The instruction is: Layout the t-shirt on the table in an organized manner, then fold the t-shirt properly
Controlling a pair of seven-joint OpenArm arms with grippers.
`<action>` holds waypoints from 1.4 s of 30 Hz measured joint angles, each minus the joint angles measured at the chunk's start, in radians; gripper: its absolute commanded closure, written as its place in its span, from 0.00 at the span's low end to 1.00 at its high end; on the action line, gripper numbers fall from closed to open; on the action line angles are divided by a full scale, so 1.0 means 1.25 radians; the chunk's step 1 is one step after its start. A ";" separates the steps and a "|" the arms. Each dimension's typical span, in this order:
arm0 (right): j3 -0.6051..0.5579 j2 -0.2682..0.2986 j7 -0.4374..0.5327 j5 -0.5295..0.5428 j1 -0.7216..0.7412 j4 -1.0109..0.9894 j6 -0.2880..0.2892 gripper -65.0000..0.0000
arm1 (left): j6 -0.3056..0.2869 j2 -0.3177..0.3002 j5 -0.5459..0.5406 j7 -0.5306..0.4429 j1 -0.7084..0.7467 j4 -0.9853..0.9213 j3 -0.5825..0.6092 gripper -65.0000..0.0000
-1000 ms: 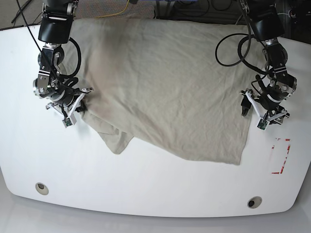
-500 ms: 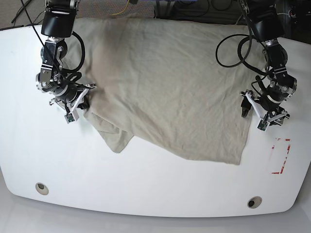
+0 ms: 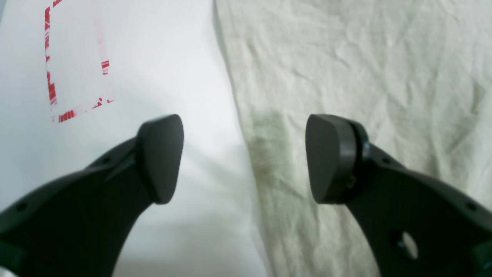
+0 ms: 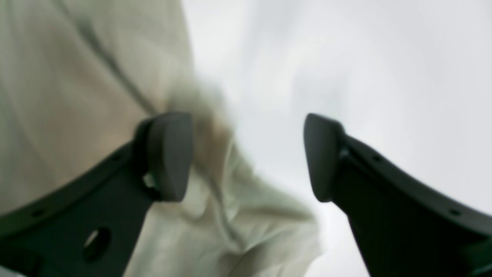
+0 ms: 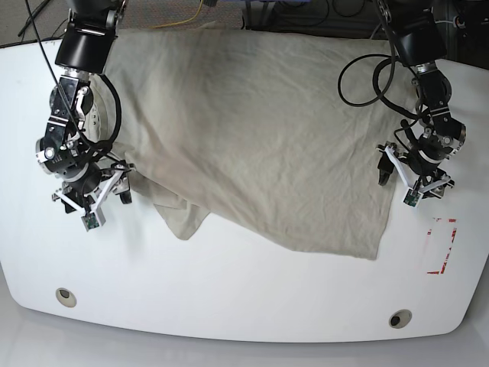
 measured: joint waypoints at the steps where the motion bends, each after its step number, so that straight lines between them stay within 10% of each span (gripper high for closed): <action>1: -0.003 -0.001 0.002 0.000 0.012 -0.002 0.000 0.34 | 0.000 0.000 0.000 0.000 0.000 0.000 0.000 0.31; 42: -0.147 -0.055 0.256 -0.001 0.271 -0.609 -0.002 0.34 | 0.000 -0.002 0.000 0.000 0.002 0.000 0.001 0.31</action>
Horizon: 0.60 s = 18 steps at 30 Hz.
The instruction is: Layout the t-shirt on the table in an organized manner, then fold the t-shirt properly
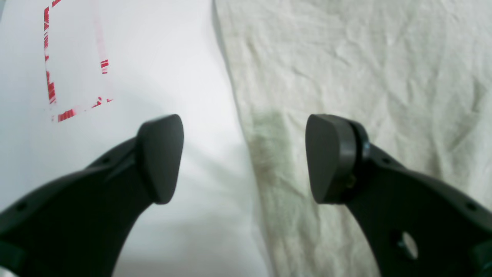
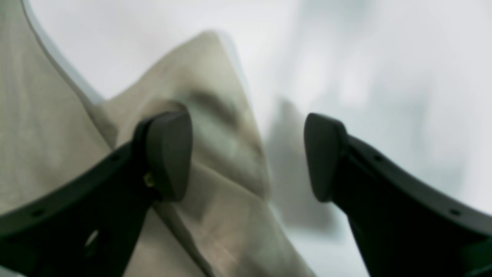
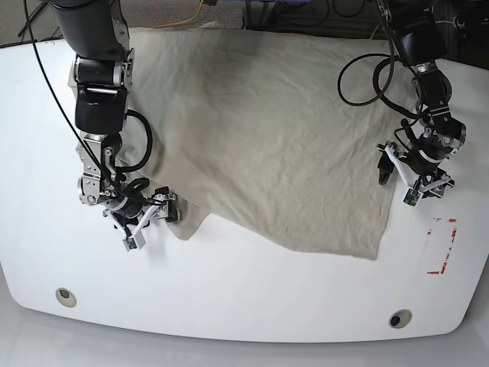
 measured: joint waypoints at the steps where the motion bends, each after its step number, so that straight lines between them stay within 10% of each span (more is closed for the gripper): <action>1: 0.001 -0.001 0.001 0.000 -0.002 -0.004 0.000 0.34 | 0.000 -0.001 0.000 0.000 0.000 0.000 0.000 0.31; 18: 0.001 -0.039 0.038 0.012 -0.072 0.072 -0.001 0.34 | 0.000 -0.002 0.000 0.000 0.000 0.000 0.000 0.31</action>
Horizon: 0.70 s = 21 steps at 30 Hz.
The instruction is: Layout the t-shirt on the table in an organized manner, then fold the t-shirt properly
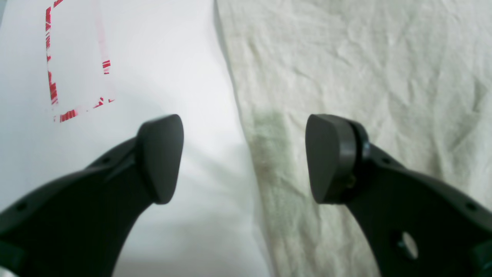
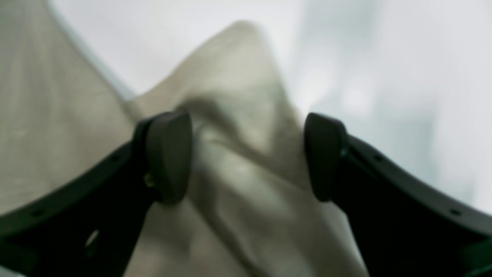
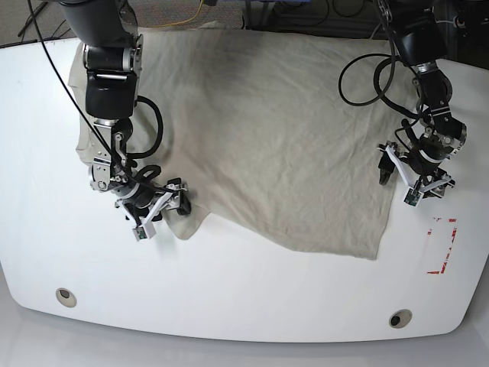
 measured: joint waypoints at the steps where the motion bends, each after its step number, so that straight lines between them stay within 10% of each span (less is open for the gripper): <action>1: 0.000 -0.002 -0.010 0.000 -0.002 0.003 0.000 0.36 | 0.000 0.000 0.000 0.000 0.000 0.000 0.000 0.31; 21: -0.001 -0.016 -0.071 -0.004 -0.005 0.030 0.003 0.97 | 0.000 0.000 0.000 0.000 0.000 0.000 0.000 0.31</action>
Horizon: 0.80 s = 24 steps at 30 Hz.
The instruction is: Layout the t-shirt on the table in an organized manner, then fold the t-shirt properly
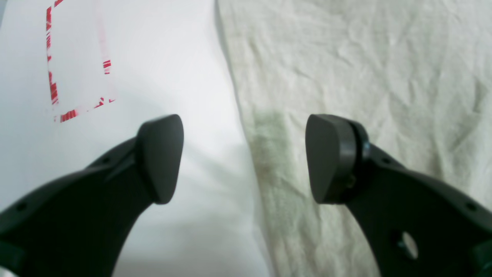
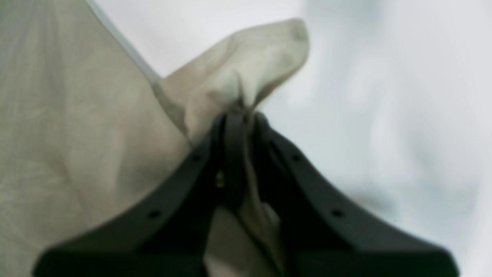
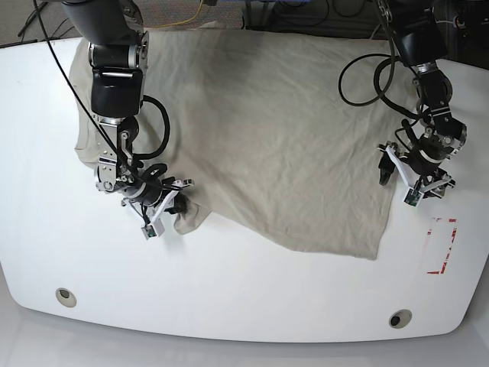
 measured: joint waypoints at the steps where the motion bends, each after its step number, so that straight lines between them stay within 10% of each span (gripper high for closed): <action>1: 0.000 0.000 0.000 0.000 0.000 0.000 0.000 0.97 | 0.000 0.000 0.000 0.000 0.000 0.000 0.000 0.31; 24: 0.002 0.045 -0.146 -0.012 -0.024 0.288 -0.006 1.00 | 0.000 0.000 0.000 0.006 -0.059 -0.002 -0.002 0.30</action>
